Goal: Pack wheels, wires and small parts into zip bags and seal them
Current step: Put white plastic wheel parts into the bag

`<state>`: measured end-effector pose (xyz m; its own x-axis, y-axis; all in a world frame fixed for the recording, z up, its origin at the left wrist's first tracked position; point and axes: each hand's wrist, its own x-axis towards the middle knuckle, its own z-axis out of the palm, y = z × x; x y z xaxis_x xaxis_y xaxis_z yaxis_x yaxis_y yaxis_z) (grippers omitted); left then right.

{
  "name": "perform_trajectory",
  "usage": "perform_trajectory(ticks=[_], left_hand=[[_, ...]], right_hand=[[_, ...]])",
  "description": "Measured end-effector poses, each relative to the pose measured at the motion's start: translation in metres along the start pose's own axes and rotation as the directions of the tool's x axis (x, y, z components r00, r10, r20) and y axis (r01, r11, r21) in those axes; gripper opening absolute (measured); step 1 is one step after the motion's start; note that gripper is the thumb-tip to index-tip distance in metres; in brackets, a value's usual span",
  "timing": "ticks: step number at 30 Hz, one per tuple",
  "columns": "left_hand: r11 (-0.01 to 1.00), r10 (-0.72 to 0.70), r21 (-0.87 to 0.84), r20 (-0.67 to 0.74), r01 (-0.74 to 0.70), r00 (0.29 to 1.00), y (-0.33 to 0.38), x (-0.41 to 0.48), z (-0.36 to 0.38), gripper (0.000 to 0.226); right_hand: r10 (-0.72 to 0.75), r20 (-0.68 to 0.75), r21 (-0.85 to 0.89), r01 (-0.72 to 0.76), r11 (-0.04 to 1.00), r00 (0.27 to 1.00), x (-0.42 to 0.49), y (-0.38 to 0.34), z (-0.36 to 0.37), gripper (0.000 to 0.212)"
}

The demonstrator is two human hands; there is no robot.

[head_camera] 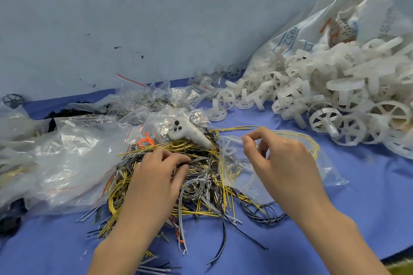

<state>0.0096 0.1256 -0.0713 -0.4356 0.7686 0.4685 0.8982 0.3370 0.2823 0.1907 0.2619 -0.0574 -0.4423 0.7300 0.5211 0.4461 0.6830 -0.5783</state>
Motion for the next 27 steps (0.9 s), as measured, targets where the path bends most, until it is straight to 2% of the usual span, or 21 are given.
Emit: perform_trajectory(ticks=[2, 4, 7, 10, 12, 14, 16, 18, 20, 22, 24, 27], left_hand=[[0.954, -0.105, -0.286, -0.052, 0.086, 0.993, 0.004, 0.003, -0.006, 0.011], [0.849, -0.226, -0.506, -0.086, 0.153, 0.97, 0.006, 0.006, -0.012, 0.009], [0.571, -0.414, -0.779, 0.0, 0.259, 0.91, 0.004, 0.01, -0.017, 0.011], [0.268, -0.507, -0.888, 0.199, 0.373, 0.838, 0.001, 0.013, -0.017, 0.016], [0.171, -0.519, -0.895, 0.273, 0.412, 0.81, 0.001, 0.014, -0.016, 0.017], [0.197, -0.529, -0.886, 0.264, 0.419, 0.807, -0.001, 0.014, -0.013, 0.016], [0.33, -0.546, -0.872, 0.136, 0.361, 0.827, -0.003, 0.012, -0.014, 0.014], [0.599, -0.514, -0.773, -0.172, 0.209, 0.84, -0.005, 0.011, -0.023, 0.014], [0.845, -0.355, -0.532, -0.494, 0.046, 0.793, -0.006, 0.014, -0.04, 0.017], [0.937, -0.208, -0.349, -0.637, -0.037, 0.743, -0.004, 0.018, -0.057, 0.021], [0.961, -0.123, -0.269, -0.636, -0.069, 0.762, 0.0, 0.022, -0.068, 0.023], [0.96, -0.018, -0.259, -0.432, -0.105, 0.902, 0.016, 0.024, -0.068, 0.024]], right_hand=[[0.005, -0.012, 0.003, -0.005, 1.0, 1.0, 0.001, 0.0, 0.0, 0.017], [0.009, -0.018, 0.007, -0.009, 1.0, 1.0, 0.001, 0.0, -0.001, 0.017], [0.011, -0.008, -0.015, -0.011, 1.0, 1.0, 0.001, -0.001, -0.001, 0.016], [0.007, -0.006, -0.027, -0.007, 1.0, 1.0, 0.001, -0.001, 0.0, 0.016], [0.004, -0.005, -0.029, -0.004, 1.0, 1.0, 0.001, -0.001, 0.0, 0.017], [0.004, -0.001, -0.03, -0.004, 1.0, 1.0, 0.0, -0.001, 0.0, 0.017], [0.006, 0.003, -0.027, -0.006, 1.0, 1.0, 0.0, 0.0, 0.0, 0.017], [0.006, 0.004, -0.02, -0.006, 1.0, 1.0, 0.0, 0.0, 0.0, 0.016], [0.002, -0.004, -0.003, -0.002, 1.0, 1.0, 0.001, 0.0, 0.0, 0.012], [-0.012, -0.007, 0.022, 0.012, 1.0, 1.0, 0.001, 0.0, 0.0, 0.014], [-0.031, 0.007, 0.038, 0.031, 0.999, 0.999, 0.002, -0.001, -0.001, 0.023], [-0.054, 0.048, 0.019, 0.053, 0.998, 0.997, 0.003, -0.001, -0.002, 0.036]])
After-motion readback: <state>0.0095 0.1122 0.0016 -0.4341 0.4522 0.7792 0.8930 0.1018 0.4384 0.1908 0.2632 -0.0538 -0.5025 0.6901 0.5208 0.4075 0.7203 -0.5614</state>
